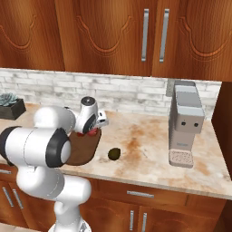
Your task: Place the avocado, onion, tomato, and bell pepper on the cutting board.
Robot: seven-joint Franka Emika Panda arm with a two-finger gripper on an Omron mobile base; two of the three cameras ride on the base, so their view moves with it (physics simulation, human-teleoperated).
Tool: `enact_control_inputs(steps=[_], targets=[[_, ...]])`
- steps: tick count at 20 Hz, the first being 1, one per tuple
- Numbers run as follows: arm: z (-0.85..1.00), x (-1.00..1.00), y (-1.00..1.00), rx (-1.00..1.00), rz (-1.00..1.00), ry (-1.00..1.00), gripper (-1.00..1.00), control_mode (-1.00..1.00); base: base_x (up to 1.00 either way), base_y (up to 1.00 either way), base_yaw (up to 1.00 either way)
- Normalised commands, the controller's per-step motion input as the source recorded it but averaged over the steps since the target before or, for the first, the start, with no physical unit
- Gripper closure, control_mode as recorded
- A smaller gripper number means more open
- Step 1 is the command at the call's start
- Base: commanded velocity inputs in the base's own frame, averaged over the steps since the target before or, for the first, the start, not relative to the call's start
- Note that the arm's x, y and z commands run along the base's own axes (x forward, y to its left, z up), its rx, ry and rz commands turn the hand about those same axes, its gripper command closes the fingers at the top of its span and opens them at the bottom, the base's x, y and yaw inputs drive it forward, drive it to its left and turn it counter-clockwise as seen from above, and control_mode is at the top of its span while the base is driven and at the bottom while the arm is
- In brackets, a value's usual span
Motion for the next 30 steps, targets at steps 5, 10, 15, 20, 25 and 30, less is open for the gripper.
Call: enact_control_inputs(steps=[5,10,15,20,25,30], targets=[[-0.27,-0.01,0.19,0.00,0.00,0.00,1.00,-1.00,0.00,0.00,0.00],[-0.17,0.05,0.14,0.00,0.00,0.00,1.00,-1.00,0.00,0.00,0.00],[-0.26,0.07,0.01,0.00,0.00,0.00,1.00,-1.00,0.00,0.00,0.00],[-0.31,0.06,0.05,0.00,0.00,0.00,1.00,-1.00,0.00,0.00,0.00],[-0.23,0.01,0.02,0.00,0.00,0.00,-1.00,-1.00,0.00,0.00,0.00],[0.00,0.00,0.00,0.00,0.00,0.00,-1.00,-1.00,0.00,0.00,0.00]])
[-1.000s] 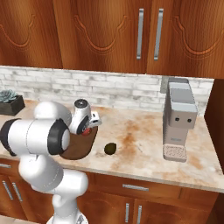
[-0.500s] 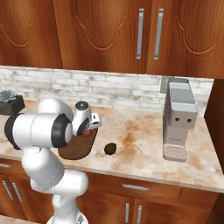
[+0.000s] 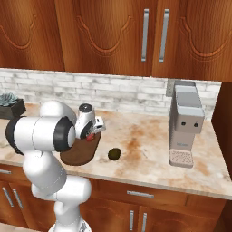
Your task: Place the avocado, onion, tomato, and bell pepper on the cutting board.
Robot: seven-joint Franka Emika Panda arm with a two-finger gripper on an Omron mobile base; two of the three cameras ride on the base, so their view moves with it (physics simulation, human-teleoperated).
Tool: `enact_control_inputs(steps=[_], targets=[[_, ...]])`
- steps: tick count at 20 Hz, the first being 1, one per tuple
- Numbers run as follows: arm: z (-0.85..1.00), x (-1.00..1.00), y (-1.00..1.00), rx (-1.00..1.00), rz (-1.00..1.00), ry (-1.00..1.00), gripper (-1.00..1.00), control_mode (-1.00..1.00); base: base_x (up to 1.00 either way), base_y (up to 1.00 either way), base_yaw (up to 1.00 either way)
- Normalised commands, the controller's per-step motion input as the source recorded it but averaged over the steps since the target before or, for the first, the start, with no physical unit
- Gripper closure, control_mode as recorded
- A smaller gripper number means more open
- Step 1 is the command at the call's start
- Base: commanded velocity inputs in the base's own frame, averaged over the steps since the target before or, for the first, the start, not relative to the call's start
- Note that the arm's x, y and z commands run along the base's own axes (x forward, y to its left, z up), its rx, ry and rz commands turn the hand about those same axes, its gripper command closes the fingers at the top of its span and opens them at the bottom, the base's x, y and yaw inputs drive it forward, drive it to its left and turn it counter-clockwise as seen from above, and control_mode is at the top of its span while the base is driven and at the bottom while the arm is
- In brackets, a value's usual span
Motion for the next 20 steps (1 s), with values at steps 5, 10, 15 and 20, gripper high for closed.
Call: enact_control_inputs(steps=[5,10,15,20], targets=[[0.13,-0.05,0.00,0.00,0.00,-0.01,-1.00,-1.00,0.00,0.00,0.00],[0.35,-0.05,0.07,0.00,0.00,-0.07,-1.00,-1.00,0.00,0.00,0.00],[0.42,-0.08,0.07,0.00,0.00,-0.05,-1.00,-1.00,0.00,0.00,0.00],[0.34,-0.30,-0.27,0.00,-0.03,0.00,-1.00,-1.00,0.00,0.00,0.00]])
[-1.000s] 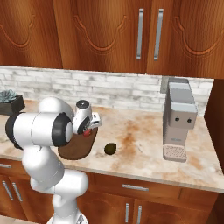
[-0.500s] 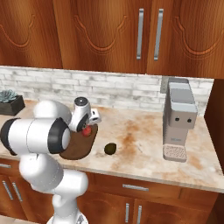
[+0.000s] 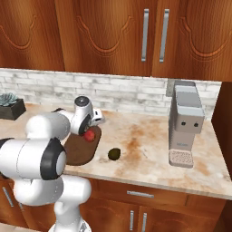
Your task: Place the avocado, onion, tomato, and bell pepper on the cutting board.
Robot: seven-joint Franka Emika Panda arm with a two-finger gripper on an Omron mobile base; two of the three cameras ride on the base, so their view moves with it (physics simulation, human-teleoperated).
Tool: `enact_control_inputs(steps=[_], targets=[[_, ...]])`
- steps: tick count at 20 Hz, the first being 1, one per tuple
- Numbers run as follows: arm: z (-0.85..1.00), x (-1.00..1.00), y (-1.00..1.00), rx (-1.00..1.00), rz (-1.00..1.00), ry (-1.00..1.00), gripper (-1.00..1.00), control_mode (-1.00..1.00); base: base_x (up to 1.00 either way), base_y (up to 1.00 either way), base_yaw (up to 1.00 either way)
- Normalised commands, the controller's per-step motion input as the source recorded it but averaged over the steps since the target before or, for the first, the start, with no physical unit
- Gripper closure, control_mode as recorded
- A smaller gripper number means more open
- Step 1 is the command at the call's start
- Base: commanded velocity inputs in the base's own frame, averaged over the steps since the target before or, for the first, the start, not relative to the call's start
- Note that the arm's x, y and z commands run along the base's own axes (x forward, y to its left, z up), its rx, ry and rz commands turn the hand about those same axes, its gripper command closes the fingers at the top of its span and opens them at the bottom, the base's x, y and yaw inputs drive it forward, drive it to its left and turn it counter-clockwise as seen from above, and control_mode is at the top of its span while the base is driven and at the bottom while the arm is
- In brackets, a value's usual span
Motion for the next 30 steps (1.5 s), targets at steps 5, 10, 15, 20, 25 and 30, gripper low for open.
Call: enact_control_inputs(steps=[5,10,15,20,25,30], targets=[[0.14,-0.37,-0.41,0.00,-0.05,0.05,-1.00,-1.00,0.00,0.00,0.00],[0.01,-0.42,-0.47,0.00,-0.10,0.04,-1.00,-1.00,0.00,0.00,0.00],[-0.02,-0.40,-0.51,-0.01,-0.11,0.01,-1.00,-1.00,0.00,0.00,0.00],[-0.25,-0.38,-0.39,-0.01,-0.11,-0.01,-1.00,-1.00,0.00,0.00,0.00],[-0.30,-0.24,-0.30,0.00,-0.09,-0.04,-1.00,-1.00,0.00,0.00,0.00],[-0.17,-0.15,-0.27,0.00,-0.08,-0.03,-1.00,-1.00,0.00,0.00,0.00]])
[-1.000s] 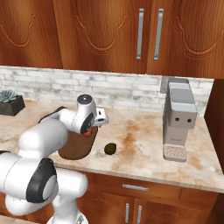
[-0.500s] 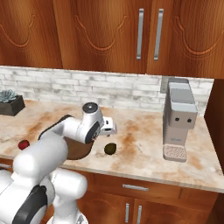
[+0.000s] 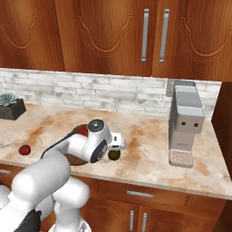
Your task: Place the avocado, onion, tomato, and bell pepper on the cutting board.
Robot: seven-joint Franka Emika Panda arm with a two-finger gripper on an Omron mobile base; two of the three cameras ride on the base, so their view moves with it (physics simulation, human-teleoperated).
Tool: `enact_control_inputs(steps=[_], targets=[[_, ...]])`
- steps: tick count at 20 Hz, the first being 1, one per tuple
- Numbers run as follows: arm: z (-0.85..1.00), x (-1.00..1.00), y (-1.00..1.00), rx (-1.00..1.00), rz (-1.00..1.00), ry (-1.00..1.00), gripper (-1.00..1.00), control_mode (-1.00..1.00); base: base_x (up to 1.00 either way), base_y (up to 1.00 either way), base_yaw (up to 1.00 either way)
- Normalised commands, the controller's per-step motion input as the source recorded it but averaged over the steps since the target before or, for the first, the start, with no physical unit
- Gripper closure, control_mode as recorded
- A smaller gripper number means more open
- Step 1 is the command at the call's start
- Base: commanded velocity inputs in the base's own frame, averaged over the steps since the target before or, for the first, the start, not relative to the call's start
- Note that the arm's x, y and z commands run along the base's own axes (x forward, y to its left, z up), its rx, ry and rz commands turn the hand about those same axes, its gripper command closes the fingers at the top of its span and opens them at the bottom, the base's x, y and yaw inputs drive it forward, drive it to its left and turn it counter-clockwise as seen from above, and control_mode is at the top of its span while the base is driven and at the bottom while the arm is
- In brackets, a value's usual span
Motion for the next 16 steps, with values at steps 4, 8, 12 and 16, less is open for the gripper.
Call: enact_control_inputs(steps=[4,8,12,16], targets=[[-0.12,-0.07,-0.19,0.00,-0.05,-0.01,-1.00,-1.00,0.00,0.00,0.00],[-0.20,0.00,-0.02,0.00,-0.03,-0.03,-1.00,-1.00,0.00,0.00,0.00],[-0.29,0.00,0.01,0.00,-0.01,-0.05,-1.00,-1.00,0.00,0.00,0.00],[-0.33,0.00,0.06,0.00,-0.01,-0.03,-1.00,-1.00,0.00,0.00,0.00]])
